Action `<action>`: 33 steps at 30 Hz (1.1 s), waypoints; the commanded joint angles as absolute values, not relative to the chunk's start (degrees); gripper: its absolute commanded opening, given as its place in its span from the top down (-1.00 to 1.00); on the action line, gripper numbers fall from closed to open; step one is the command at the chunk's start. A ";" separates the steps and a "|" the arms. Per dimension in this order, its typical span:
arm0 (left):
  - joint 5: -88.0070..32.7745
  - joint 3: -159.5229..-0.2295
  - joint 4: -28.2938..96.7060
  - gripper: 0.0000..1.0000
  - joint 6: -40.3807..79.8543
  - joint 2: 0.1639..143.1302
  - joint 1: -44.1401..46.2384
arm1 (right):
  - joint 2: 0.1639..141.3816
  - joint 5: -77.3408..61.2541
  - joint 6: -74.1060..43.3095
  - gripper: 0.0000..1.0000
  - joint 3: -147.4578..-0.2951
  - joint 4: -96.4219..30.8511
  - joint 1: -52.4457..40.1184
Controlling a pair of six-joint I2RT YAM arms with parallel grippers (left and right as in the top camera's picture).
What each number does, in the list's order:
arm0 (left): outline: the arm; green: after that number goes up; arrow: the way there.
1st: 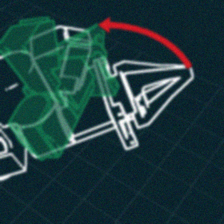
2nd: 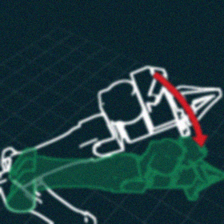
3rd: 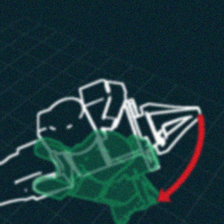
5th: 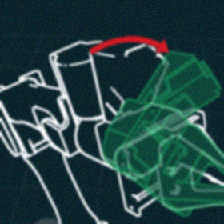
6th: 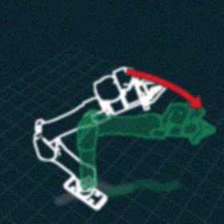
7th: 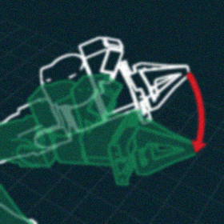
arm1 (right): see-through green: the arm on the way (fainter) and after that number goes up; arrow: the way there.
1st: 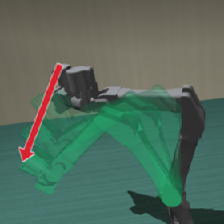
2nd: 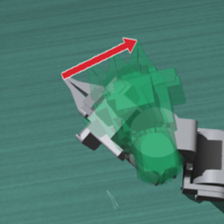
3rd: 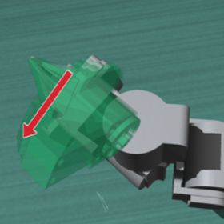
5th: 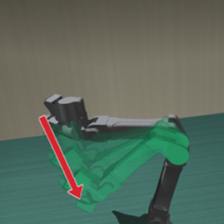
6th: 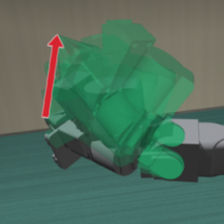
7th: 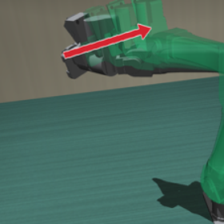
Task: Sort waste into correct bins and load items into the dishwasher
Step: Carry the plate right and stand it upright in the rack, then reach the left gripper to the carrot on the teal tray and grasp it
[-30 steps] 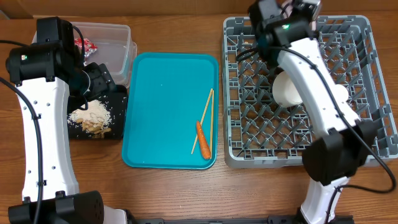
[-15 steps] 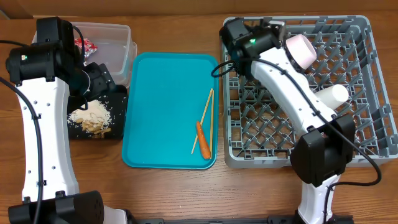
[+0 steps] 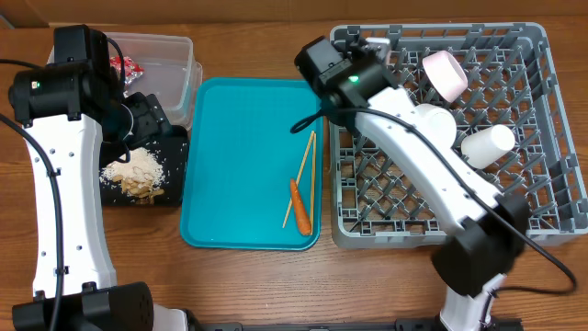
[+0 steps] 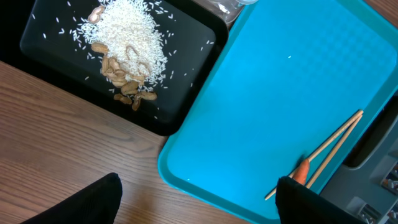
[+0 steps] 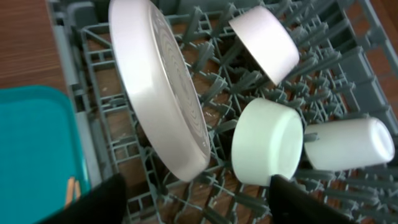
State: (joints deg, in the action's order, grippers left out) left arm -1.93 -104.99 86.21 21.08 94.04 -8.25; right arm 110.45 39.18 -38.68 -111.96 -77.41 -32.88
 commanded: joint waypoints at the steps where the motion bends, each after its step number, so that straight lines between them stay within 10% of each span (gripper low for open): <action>1: -2.35 -105.14 86.37 -0.67 21.85 94.08 -8.45 | 99.48 30.63 -37.34 -0.93 -113.78 -77.43 -28.69; 8: -2.35 -105.14 86.56 -0.74 21.80 94.28 -8.45 | 94.35 -10.92 -14.90 -1.00 -113.03 -83.31 -22.20; 23: -3.40 -103.09 86.94 -0.72 21.87 94.39 -5.98 | 93.60 -5.39 -24.32 -0.94 -90.13 -71.13 -35.11; 33: -13.19 -83.74 70.30 -0.75 32.73 94.74 21.02 | 86.96 -1.06 -24.14 -0.95 -90.13 -77.56 -20.51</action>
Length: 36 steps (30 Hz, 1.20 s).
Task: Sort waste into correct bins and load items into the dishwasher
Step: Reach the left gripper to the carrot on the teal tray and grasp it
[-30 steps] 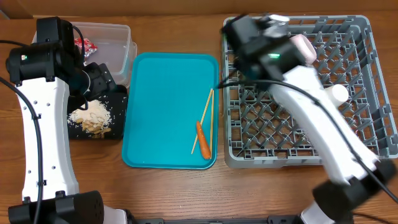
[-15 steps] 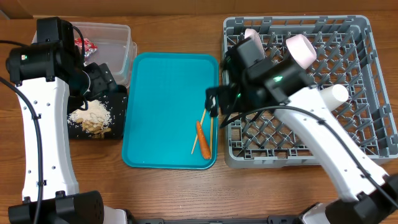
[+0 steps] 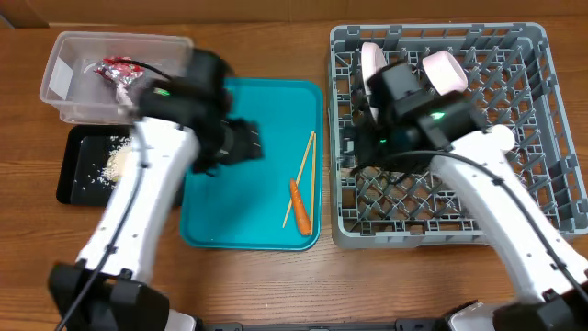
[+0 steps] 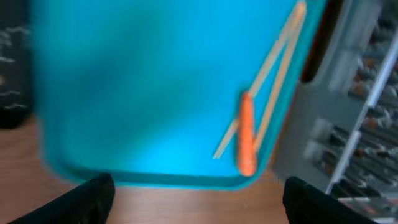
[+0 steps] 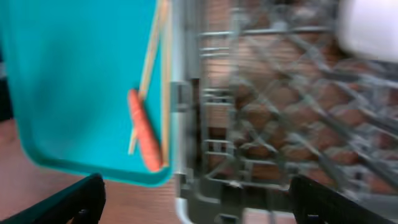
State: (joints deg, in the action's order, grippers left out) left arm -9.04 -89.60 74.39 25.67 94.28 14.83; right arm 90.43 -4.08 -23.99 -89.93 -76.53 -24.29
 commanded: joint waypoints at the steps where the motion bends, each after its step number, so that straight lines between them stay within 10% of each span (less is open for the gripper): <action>1: -13.15 -81.19 67.83 -0.74 35.44 94.98 23.94 | 86.28 -0.64 -23.81 -0.95 -90.13 -78.24 -18.94; 9: -9.08 -68.16 54.41 -0.68 54.52 95.37 37.45 | 83.68 0.36 -23.81 -1.00 -90.13 -82.89 -6.11; 26: -5.69 -60.47 39.20 -0.56 63.46 103.04 36.67 | 83.68 0.40 -22.52 -1.00 -90.11 -83.29 -5.02; 29: -7.05 -60.47 38.83 -0.25 63.44 105.21 36.67 | 83.68 0.40 -22.52 -1.00 -90.11 -83.33 -5.02; 32: -7.60 -60.82 38.61 0.58 62.94 105.19 36.38 | 83.68 0.40 -22.52 -1.00 -90.11 -83.31 -5.02; 36: -8.62 -62.76 40.73 0.92 58.85 105.19 34.85 | 83.68 0.40 -22.52 -1.00 -90.11 -83.33 -5.02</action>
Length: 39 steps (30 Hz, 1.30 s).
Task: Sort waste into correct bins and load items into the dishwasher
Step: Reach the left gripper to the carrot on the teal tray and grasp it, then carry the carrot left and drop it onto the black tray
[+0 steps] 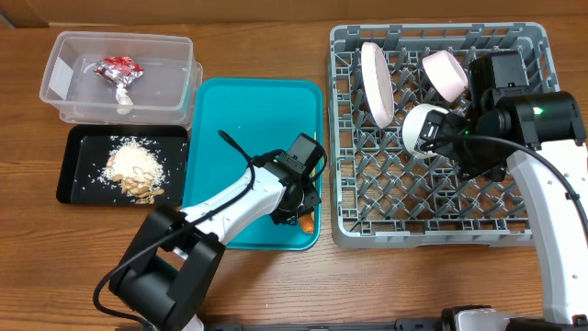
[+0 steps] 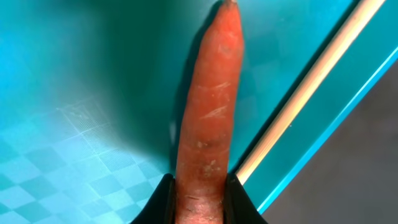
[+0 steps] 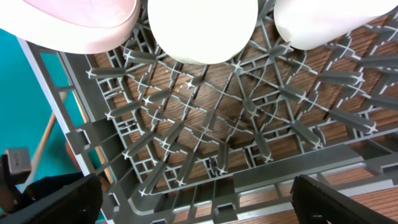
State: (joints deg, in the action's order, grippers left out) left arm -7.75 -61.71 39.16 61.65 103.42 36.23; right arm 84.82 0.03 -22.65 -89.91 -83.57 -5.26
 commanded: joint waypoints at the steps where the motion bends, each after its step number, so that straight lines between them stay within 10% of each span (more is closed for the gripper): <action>1: -8.62 -64.10 42.70 0.92 57.76 105.19 33.87 | 83.68 0.40 -22.52 -1.00 -90.13 -83.37 -5.02; 25: 1.98 -86.41 69.47 0.92 41.50 98.41 -15.14 | 83.68 0.38 -22.57 -1.00 -90.11 -83.48 -5.02; 39: 4.86 -86.39 64.49 0.92 41.98 110.54 -19.46 | 83.68 0.36 -22.57 -1.00 -90.11 -83.94 -5.02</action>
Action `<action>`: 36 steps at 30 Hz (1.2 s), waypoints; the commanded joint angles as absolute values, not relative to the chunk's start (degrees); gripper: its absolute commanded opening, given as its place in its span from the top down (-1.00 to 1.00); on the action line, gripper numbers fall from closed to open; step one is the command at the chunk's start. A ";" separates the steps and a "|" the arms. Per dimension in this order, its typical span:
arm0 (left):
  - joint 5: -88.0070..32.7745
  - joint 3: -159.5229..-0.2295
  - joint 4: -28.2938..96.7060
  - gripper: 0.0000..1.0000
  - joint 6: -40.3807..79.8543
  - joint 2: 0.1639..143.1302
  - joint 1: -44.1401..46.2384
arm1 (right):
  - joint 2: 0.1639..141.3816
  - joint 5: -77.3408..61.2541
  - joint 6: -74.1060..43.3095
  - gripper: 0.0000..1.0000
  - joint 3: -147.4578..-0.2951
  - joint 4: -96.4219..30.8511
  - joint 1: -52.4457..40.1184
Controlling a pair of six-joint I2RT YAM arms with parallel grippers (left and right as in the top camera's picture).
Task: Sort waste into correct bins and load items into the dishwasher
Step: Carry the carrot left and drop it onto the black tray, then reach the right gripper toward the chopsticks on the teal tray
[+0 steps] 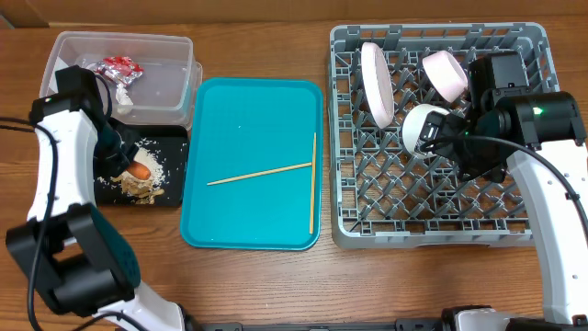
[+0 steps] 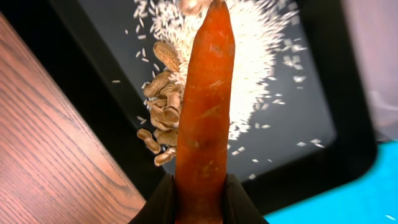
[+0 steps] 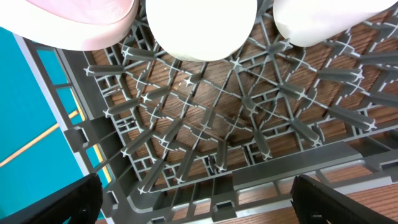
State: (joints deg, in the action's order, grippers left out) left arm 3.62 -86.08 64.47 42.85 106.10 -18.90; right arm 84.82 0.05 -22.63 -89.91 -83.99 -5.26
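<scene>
My left gripper (image 2: 200, 208) is shut on an orange carrot (image 2: 204, 106), held over the black tray (image 1: 78, 180) of rice and peanuts (image 1: 136, 178); the carrot (image 1: 139, 170) shows there from above. Two wooden chopsticks (image 1: 262, 172) lie on the teal tray (image 1: 248, 110), one slanted, one along its right side. My right gripper (image 3: 199, 202) stands open above the grey dish rack (image 1: 542, 138), over bare grid. The rack holds a pink plate (image 1: 372, 72), a pink bowl (image 1: 443, 74), a white bowl (image 1: 421, 127) and a white cup (image 3: 323, 15).
A clear plastic bin (image 1: 170, 83) at the back left holds a red wrapper (image 1: 117, 66). It sits right behind the black tray. Bare wooden table (image 1: 276, 285) runs along the front.
My left gripper, then shut on the carrot on the teal tray, now holds it over the black tray at the left. One chopstick now lies slanted across the teal tray. The right arm is unchanged.
At first my left gripper was open over the black tray and my right was by the plate in the rack. Then the left was above the teal tray and the right over the rack's front. Then the left was shut on the carrot, now held above the rice tray.
</scene>
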 commanded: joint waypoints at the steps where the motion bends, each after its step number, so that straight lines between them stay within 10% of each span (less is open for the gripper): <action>1: 4.86 -86.39 64.53 0.92 41.93 111.66 -19.46 | 83.68 0.36 -22.57 -1.00 -90.11 -83.94 -5.02; 8: 4.89 -86.39 64.62 0.82 41.04 116.16 -19.46 | 83.68 0.36 -22.57 -1.00 -90.13 -83.99 -5.02; 11: 4.62 -86.41 64.53 -0.11 38.96 116.14 -19.46 | 83.68 0.36 -22.57 -1.00 -90.11 -83.99 -5.02; 20: 0.27 -95.55 72.36 -0.18 34.09 106.65 -19.46 | 83.68 -0.12 -11.31 -1.00 -91.37 -82.19 -7.62; 25: -1.06 -95.72 78.15 -1.00 32.75 94.50 -19.49 | 83.88 -5.72 0.54 -1.00 -95.24 -73.71 -21.23; 36: -0.43 -95.31 82.11 -1.00 32.51 93.36 -19.49 | 104.22 -6.63 27.20 -1.00 -95.22 -63.11 -42.76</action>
